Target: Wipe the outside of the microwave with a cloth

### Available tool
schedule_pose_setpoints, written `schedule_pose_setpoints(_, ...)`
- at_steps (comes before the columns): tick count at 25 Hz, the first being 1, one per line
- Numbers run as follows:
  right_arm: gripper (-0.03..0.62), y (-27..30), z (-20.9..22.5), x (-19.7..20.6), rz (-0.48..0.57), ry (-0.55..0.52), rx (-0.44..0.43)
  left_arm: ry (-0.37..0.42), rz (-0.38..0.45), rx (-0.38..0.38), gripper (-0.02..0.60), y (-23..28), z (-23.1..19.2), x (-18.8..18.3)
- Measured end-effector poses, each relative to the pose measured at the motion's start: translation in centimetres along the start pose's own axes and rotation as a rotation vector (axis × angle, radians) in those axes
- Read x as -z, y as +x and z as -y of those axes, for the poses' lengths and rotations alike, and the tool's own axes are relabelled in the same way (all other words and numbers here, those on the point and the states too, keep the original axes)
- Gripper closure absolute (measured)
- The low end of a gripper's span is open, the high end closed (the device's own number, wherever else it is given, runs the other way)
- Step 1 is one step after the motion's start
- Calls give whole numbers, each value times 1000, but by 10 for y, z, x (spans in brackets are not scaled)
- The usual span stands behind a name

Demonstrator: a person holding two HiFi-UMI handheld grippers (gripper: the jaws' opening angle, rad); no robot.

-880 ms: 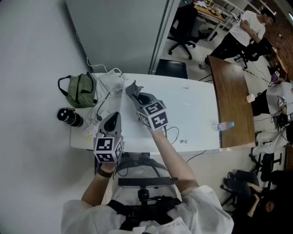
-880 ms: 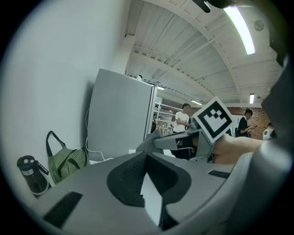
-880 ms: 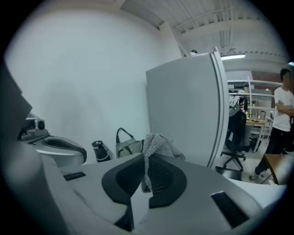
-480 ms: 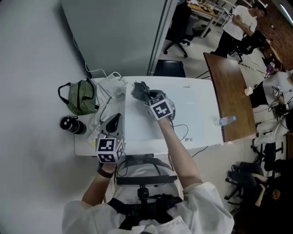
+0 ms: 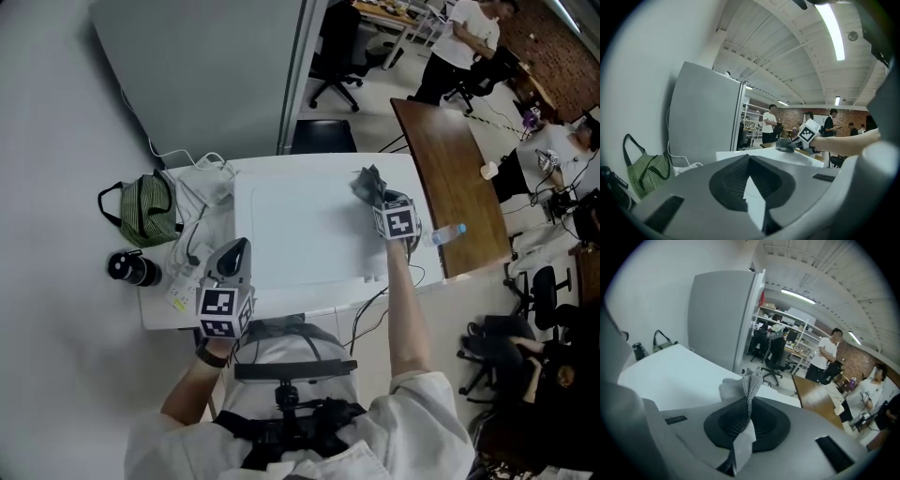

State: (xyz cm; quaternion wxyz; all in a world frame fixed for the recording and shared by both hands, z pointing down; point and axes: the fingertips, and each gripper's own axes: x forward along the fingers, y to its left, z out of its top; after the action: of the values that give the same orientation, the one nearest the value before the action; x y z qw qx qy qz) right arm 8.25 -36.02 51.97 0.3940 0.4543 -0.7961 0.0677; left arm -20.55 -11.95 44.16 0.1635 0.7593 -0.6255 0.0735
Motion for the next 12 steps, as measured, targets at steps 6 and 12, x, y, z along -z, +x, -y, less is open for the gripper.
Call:
schedule_pose_setpoints(6,579,-41,89,49,-14,99,174,49,-10,63,560,11,39,1)
schedule_pose_setpoints(12,577,-50,47,46,-24,5,121,25,-12,47,560,9,43,5)
